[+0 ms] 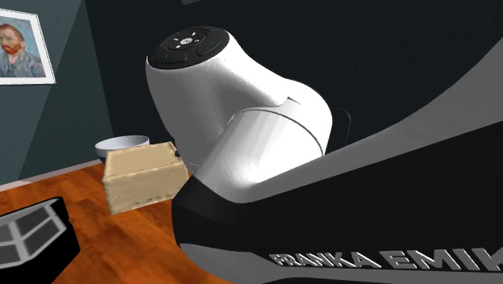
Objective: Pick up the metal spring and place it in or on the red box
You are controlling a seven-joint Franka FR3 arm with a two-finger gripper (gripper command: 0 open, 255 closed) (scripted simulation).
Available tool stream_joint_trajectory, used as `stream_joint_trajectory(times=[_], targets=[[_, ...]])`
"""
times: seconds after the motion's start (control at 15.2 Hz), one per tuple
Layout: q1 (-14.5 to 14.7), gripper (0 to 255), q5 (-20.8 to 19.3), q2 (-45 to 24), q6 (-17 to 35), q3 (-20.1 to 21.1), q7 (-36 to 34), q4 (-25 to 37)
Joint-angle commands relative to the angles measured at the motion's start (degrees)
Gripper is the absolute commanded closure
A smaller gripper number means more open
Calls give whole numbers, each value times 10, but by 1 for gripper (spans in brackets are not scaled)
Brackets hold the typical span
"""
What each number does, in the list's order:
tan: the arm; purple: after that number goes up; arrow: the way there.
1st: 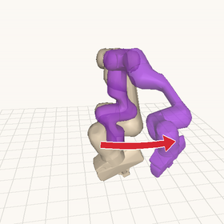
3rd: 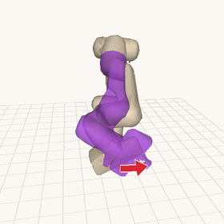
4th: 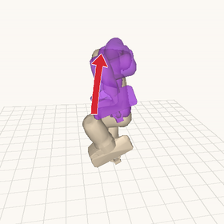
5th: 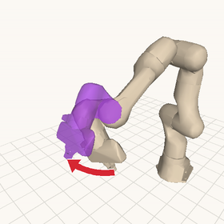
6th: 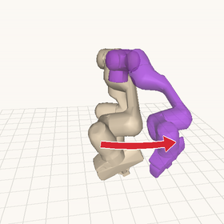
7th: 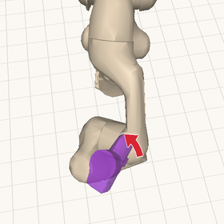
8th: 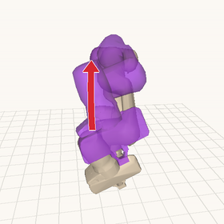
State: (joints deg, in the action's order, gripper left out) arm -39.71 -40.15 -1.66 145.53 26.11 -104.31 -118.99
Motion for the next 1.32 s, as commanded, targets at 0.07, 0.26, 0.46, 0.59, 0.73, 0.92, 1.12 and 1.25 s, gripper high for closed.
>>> stream_joint_trajectory(times=[0.07,0.26,0.46,0.59,0.73,0.92,1.12,1.25], targets=[[0,255,0,0,0,0,0,0],[0,255,15,7,-10,1,15,6],[0,255,37,16,-25,2,36,17],[1,255,50,22,-35,2,49,26],[1,255,62,27,-46,3,62,34],[2,255,79,34,-63,3,79,49],[3,255,94,39,-80,3,96,64],[4,255,103,42,-93,3,106,75]])
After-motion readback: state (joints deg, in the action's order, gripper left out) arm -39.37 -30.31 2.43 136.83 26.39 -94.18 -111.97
